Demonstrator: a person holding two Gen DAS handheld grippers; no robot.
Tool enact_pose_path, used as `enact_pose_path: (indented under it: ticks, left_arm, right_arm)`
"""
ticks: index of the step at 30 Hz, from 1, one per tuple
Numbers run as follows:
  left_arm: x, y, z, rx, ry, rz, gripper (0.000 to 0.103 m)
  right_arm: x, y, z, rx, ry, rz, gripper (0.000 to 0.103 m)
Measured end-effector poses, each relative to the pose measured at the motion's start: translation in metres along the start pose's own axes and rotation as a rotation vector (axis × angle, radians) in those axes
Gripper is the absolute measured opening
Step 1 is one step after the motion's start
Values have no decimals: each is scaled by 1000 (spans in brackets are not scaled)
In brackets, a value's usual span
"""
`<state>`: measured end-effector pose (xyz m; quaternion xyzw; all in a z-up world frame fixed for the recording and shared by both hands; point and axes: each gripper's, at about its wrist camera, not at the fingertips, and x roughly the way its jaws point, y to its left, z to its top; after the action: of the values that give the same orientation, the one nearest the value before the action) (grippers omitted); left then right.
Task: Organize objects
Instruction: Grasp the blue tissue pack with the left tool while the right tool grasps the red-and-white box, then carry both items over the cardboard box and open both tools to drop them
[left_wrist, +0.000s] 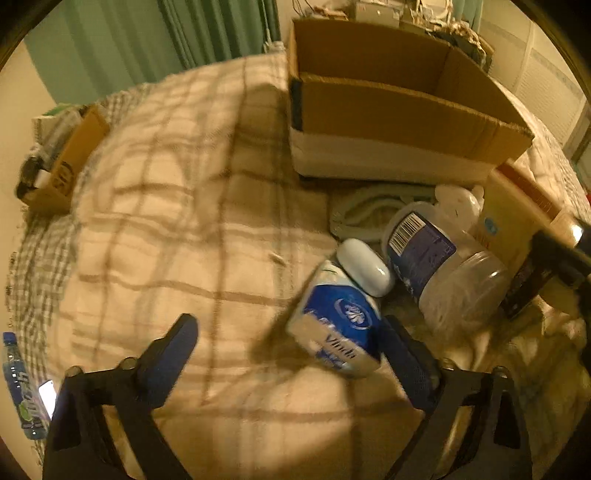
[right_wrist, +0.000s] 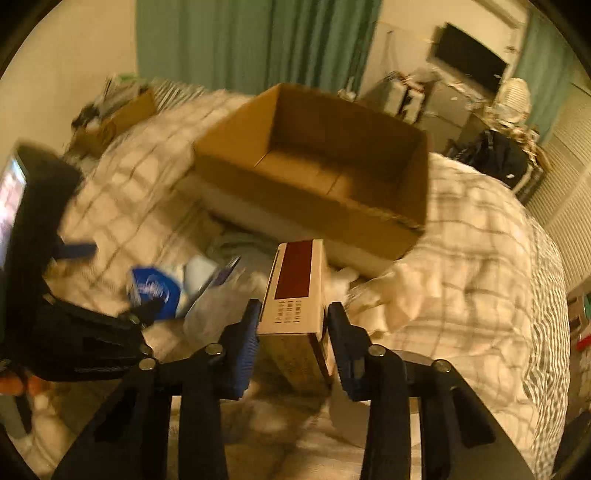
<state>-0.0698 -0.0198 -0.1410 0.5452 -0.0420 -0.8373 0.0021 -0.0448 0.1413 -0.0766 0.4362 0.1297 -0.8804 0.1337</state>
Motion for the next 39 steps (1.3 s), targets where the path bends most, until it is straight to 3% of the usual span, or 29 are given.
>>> enact_pose_path:
  ticks: [3, 4, 10, 19, 26, 31, 39]
  left_arm:
    - [7, -4, 1, 0, 31, -99, 50]
    - [7, -5, -1, -2, 33, -133, 45]
    - [-18, -1, -10, -32, -46, -120, 27]
    - [-81, 11, -19, -75, -176, -88, 22]
    - [-128, 22, 9, -68, -300, -87, 22]
    - [-150, 20, 36, -72, -373, -87, 22]
    - [-163, 20, 98, -100, -456, -101, 22]
  right_arm:
    - [-2, -8, 0, 42, -9, 12, 32]
    - [-2, -8, -1, 45, -11, 13, 32]
    - [-16, -9, -1, 61, -58, 44, 31]
    - [-57, -18, -7, 101, -163, 78, 30]
    - [-98, -10, 9, 37, -239, 72, 30]
    - [-124, -19, 39, 32, -297, 89, 30]
    - [-142, -38, 114, 25, -398, 61, 30]
